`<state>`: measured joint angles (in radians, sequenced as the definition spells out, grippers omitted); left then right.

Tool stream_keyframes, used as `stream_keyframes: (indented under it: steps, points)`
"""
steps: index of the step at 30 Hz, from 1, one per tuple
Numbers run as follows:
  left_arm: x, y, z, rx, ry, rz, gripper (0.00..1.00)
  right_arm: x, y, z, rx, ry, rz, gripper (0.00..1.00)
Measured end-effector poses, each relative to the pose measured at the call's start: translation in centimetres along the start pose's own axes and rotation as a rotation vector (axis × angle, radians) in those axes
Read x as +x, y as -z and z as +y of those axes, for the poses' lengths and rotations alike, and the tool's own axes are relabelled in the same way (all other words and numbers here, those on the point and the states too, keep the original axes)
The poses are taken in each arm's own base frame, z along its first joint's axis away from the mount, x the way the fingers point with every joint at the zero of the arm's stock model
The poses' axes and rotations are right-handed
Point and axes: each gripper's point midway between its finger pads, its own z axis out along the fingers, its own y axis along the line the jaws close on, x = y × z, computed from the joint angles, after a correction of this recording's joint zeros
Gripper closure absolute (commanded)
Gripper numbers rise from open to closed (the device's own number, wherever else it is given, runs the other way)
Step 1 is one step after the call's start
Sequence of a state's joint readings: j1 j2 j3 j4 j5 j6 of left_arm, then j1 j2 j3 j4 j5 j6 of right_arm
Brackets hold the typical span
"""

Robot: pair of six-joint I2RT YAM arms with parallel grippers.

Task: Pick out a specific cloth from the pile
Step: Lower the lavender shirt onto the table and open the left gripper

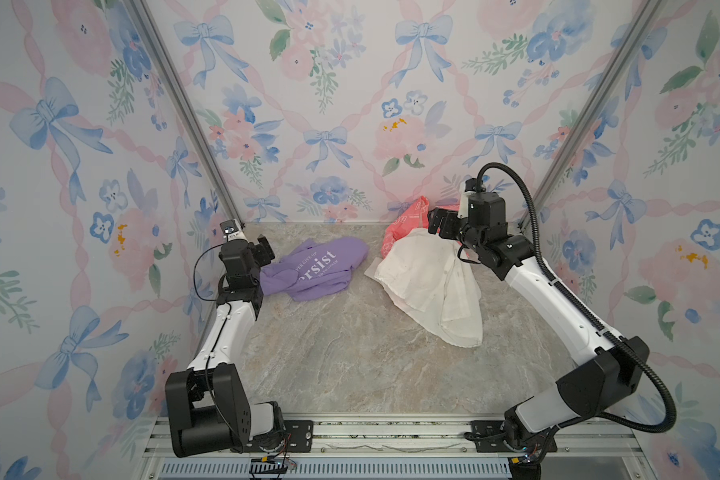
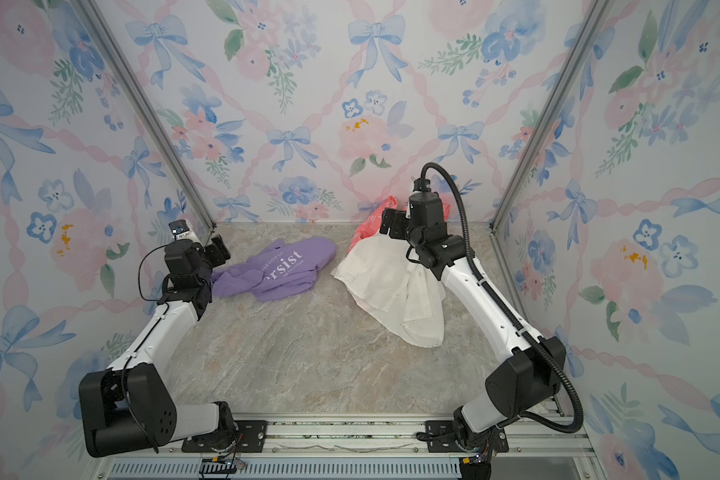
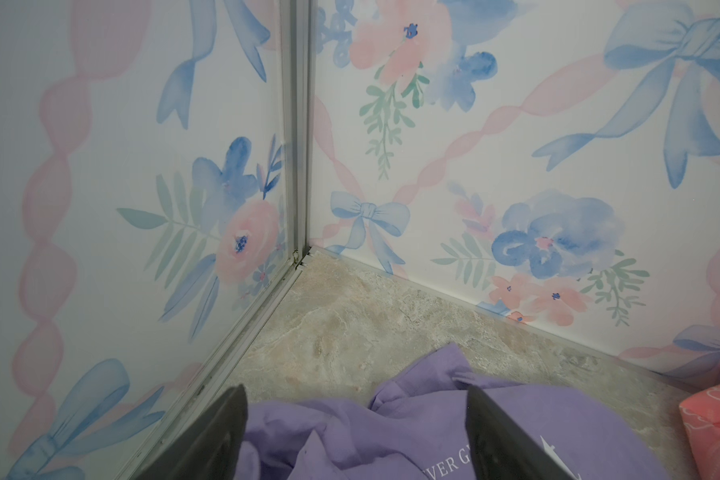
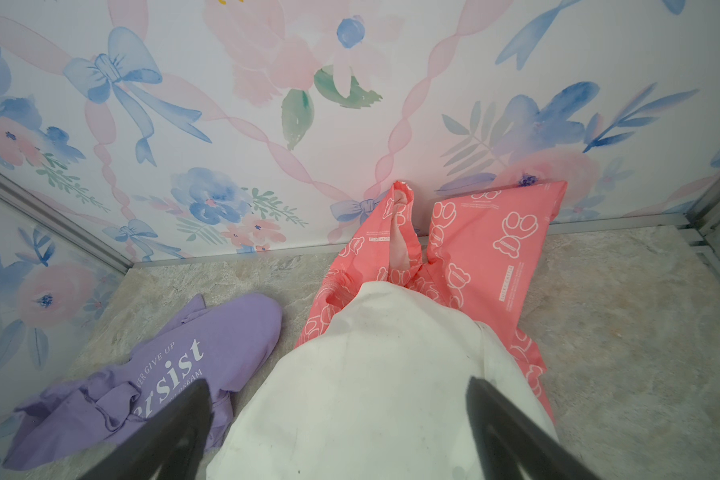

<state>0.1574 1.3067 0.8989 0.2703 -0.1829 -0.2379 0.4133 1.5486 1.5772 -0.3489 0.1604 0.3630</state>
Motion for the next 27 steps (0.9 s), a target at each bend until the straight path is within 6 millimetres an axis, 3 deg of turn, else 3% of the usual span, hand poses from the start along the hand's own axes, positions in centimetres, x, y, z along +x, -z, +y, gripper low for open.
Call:
stream_keyframes:
  steps: [6,16,23,27]
  points:
    - [-1.2,0.6,0.5,-0.014,0.02,-0.034,0.05,-0.2,0.4,0.0,-0.002,0.001,-0.007,0.03]
    - [-1.2,0.7,-0.5,0.037,0.038,-0.046,0.02,0.8,0.4,-1.1,0.029,0.023,0.003,0.03]
    - [2.0,1.1,-3.1,0.111,0.014,-0.002,0.02,2.3,0.9,-4.5,0.117,0.039,-0.012,0.03]
    - [5.3,1.4,-3.4,0.13,-0.008,0.027,0.02,3.9,0.8,-7.8,0.192,0.052,-0.006,0.03]
